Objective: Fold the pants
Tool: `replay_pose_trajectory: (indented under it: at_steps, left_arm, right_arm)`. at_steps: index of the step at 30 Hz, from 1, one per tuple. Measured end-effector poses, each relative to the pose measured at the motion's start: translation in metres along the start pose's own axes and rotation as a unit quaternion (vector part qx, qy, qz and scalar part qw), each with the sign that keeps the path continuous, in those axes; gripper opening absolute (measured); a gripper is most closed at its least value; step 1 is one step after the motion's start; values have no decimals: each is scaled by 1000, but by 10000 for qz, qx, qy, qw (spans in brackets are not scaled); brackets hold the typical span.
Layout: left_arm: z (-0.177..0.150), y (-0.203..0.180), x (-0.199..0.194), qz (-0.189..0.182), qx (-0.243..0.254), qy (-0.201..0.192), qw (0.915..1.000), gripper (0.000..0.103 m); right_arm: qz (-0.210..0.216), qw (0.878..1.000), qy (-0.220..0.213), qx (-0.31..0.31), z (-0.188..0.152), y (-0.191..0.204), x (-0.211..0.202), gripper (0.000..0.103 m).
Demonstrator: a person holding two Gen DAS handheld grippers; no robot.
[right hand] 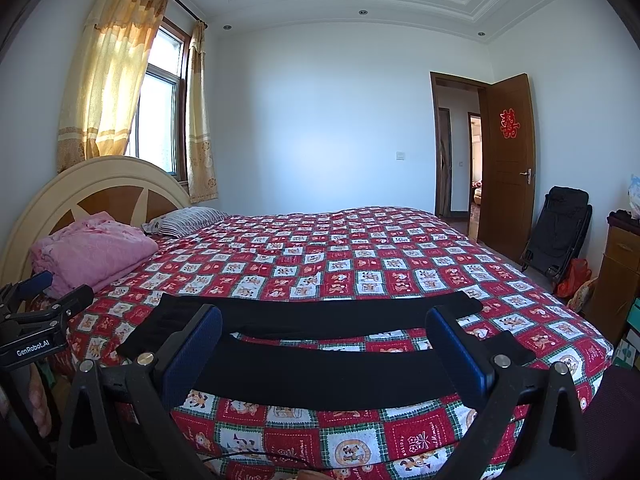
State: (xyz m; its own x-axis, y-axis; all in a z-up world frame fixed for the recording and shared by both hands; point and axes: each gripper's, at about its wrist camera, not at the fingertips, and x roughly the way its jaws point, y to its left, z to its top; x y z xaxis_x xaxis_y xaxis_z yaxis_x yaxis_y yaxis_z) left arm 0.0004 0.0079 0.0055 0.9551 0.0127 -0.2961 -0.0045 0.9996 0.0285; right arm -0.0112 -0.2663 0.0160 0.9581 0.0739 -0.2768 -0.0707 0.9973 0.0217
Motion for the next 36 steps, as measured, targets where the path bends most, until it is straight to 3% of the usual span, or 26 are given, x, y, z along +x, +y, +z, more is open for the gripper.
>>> replay_pose_trajectory:
  at_steps: [36]
  left_arm:
    - [-1, 0, 1, 8, 10, 14, 10000, 103]
  right_arm:
    - [5, 10000, 76, -12, -6, -2, 6, 102]
